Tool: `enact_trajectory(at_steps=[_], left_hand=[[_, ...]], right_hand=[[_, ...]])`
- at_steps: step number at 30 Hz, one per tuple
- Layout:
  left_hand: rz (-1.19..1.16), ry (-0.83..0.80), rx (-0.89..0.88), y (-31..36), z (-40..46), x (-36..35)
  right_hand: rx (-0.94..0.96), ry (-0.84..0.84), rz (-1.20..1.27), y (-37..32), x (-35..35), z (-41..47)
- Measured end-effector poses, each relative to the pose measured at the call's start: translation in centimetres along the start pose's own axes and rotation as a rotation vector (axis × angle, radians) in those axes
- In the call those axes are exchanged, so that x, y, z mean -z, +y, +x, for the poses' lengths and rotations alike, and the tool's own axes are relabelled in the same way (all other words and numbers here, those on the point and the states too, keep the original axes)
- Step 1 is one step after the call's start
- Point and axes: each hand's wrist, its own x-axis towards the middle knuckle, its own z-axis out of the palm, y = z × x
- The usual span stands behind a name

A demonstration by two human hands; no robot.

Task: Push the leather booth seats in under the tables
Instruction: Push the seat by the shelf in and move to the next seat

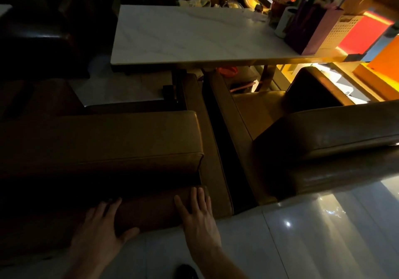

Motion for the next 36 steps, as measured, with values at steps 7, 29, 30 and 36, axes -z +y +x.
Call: enact_trajectory(at_steps=[7, 29, 30, 36], left_hand=[[0.016, 0.026, 0.003, 0.5, -1.1, 0.0], [0.059, 0.039, -0.005, 1.3, 0.5, -0.7], [0.060, 0.032, -0.007, 1.1, 0.6, -0.8], [0.087, 0.033, -0.016, 0.2, 0.9, -1.3]], right_hand=[[0.052, -0.040, 0.052, 0.4, 0.1, -0.8], [0.050, -0.005, 0.008, 1.9, -0.2, 0.9], [0.045, -0.010, 0.004, 1.9, -0.1, 0.8], [0.010, -0.010, -0.005, 1.6, -0.2, 0.7]])
